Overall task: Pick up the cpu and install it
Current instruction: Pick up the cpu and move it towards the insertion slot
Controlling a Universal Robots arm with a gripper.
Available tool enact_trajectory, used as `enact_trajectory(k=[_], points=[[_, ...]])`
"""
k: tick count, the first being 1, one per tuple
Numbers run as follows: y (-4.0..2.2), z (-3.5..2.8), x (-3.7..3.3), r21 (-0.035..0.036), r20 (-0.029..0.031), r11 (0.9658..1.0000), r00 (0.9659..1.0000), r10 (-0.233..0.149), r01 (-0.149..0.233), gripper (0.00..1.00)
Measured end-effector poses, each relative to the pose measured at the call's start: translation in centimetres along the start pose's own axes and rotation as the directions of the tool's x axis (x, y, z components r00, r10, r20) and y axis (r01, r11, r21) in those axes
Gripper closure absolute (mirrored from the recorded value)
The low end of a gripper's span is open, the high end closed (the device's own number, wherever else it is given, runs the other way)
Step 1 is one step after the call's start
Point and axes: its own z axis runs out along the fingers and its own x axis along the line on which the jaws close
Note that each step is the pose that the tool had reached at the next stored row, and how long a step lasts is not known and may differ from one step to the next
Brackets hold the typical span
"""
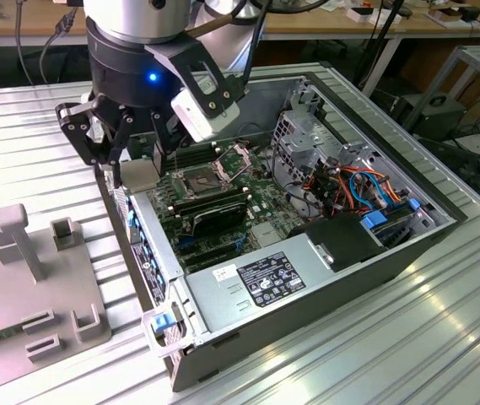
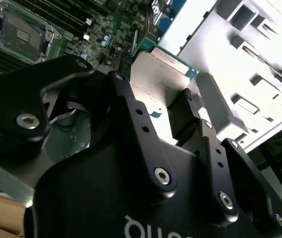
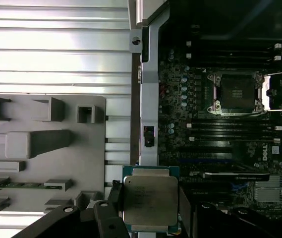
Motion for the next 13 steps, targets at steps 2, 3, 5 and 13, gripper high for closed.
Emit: enact_trajectory(k=[2, 3, 5, 13], points=[[0.00, 0.00, -0.19, 0.0000, 0.0000, 1.0000, 1.0000, 0.000, 0.000, 0.45], [-0.01, 0.00, -0.30, 0.0000, -0.0001, 1.0000, 1.0000, 0.000, 0.000, 0.45], [-0.01, 0.00, -0.47, 0.0000, 0.0000, 1.0000, 1.0000, 0.000, 0.000, 0.45], [-0.02, -0.01, -1.11, 0.0000, -0.0001, 1.0000, 1.0000, 0.000, 0.000, 0.45]])
